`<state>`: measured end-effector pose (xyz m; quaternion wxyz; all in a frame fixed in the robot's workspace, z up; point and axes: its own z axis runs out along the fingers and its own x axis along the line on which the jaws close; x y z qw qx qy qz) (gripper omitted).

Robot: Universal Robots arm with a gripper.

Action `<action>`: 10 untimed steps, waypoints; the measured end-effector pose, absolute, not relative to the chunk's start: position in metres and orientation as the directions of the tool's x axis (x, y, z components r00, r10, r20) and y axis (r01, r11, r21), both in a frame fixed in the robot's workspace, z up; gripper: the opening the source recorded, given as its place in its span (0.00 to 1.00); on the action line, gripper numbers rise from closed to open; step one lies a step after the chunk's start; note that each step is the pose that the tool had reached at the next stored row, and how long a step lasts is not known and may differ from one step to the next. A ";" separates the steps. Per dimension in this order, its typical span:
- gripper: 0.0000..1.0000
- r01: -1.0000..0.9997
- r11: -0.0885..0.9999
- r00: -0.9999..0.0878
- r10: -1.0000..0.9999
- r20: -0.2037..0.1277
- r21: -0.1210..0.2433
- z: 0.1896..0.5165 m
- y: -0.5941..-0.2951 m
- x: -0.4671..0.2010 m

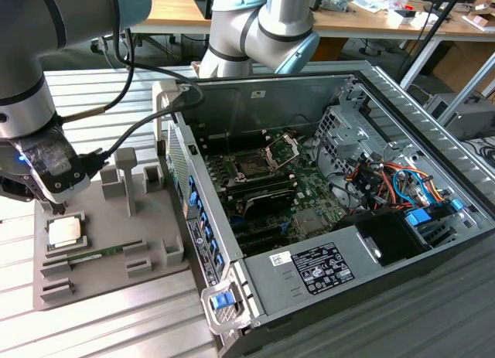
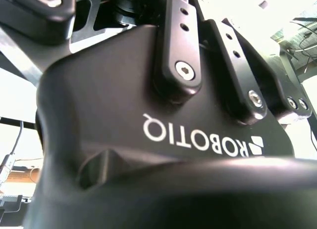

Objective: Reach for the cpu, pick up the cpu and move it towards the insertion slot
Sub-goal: 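Pick up the cpu and move it towards the insertion slot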

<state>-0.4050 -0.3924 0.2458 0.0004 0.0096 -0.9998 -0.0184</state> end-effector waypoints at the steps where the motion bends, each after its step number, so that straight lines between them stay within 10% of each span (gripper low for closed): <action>1: 0.11 -0.019 0.999 -1.000 -0.019 0.001 0.037 0.246 -0.392 -0.405; 10: 0.11 -0.019 0.999 -1.000 -0.019 0.000 0.037 0.243 -0.392 -0.405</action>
